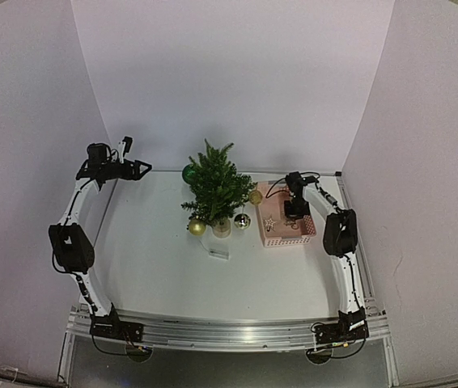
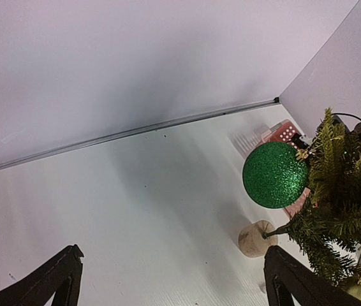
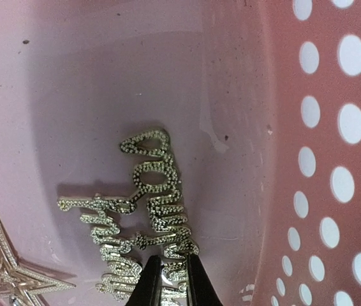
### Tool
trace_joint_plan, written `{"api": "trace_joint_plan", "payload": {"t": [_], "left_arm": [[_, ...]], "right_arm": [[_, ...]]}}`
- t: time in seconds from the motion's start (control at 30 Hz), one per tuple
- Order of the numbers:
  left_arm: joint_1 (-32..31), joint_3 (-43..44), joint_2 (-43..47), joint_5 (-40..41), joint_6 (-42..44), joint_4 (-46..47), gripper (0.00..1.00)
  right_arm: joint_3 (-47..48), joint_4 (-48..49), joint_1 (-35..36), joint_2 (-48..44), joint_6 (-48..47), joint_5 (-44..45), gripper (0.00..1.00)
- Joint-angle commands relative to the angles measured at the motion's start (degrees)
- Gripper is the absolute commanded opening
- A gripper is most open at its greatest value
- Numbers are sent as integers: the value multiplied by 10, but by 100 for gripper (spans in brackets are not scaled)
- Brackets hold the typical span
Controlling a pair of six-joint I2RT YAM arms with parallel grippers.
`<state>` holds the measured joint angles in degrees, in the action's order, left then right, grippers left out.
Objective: Decorate the small christmas tree
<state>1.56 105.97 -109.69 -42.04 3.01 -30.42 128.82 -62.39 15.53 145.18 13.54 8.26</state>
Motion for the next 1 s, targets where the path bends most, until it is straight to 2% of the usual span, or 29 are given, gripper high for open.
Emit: {"api": "trace_joint_plan", "payload": {"t": [0.0, 0.5, 0.97], "left_arm": [[4, 4, 13, -9, 1, 16, 99], [5, 0, 15, -10, 1, 18, 99], [6, 0, 16, -12, 0, 19, 99]], "right_arm": [[-9, -21, 1, 23, 2, -8, 11], [53, -20, 0, -30, 8, -1, 5], [54, -20, -3, -41, 9, -4, 0]]}}
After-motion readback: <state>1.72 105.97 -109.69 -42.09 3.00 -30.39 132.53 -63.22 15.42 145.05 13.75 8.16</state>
